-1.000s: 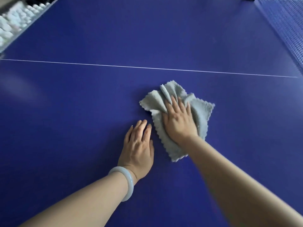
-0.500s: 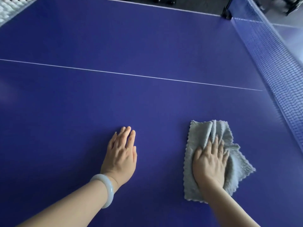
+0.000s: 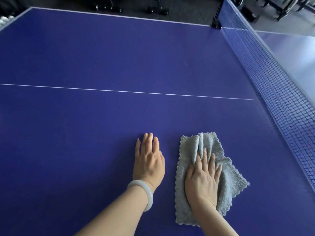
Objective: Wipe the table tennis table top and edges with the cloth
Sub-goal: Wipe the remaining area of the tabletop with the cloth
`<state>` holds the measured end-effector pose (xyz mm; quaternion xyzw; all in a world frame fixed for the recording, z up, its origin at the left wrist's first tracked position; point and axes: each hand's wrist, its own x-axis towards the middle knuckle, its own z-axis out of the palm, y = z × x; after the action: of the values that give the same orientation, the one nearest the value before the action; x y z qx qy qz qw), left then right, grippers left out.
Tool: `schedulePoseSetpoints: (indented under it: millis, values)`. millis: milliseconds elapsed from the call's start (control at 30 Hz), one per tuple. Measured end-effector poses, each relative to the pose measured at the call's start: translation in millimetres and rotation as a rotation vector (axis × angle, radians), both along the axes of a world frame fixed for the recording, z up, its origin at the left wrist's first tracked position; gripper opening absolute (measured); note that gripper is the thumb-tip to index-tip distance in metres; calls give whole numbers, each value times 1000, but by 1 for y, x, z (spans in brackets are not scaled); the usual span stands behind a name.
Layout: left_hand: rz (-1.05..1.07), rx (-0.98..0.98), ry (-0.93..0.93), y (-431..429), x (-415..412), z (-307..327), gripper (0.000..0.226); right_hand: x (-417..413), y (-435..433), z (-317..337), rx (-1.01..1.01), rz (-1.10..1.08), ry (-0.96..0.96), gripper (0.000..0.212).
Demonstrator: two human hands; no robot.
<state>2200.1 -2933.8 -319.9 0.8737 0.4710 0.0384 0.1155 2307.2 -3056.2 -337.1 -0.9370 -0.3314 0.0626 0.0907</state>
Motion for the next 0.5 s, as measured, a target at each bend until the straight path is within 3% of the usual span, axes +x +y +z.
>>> schedulePoseSetpoints:
  millis: [133, 367, 500]
  values:
    - [10, 47, -42, -1, 0, -3, 52, 20, 24, 4, -3, 166, 4, 58]
    - [7, 122, -13, -1, 0, -7, 51, 58, 151, 20, 49, 711, 99, 70]
    - [10, 130, 33, -3, 2, -4, 58, 83, 193, 11, 52, 740, 26, 53]
